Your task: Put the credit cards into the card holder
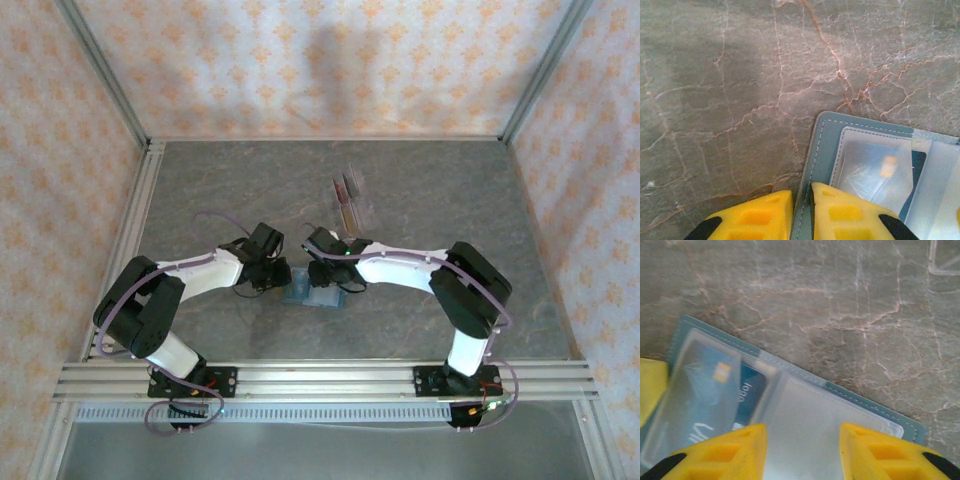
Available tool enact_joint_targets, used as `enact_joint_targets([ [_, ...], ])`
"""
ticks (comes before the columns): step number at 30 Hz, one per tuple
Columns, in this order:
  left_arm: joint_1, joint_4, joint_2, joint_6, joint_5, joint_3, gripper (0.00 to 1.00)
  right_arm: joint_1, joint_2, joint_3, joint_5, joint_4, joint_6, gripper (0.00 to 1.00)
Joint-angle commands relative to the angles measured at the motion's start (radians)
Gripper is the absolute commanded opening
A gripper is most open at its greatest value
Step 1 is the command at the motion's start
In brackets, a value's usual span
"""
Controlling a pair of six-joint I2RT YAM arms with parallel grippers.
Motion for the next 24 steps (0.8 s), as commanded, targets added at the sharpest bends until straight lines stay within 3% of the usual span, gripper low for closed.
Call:
enact_joint_targets([
  [1,-0.008,-0.05,0.017,0.015,-0.008,-0.024,0.18,0.011,0.013,0.032,0.095,-0.048,-0.011,0.42],
  [13,-0.008,-0.049,0.018,0.014,-0.004,-0.024,0.19,0.055,0.068,0.01,0.149,-0.052,0.019,0.42],
  [16,-0.008,-0.048,0.019,0.013,-0.002,-0.024,0.18,0.059,0.076,0.009,0.139,-0.043,0.023,0.36],
  [24,-0.01,-0.006,0.003,-0.023,0.024,-0.057,0.18,0.058,0.05,0.065,0.142,-0.059,-0.005,0.07],
])
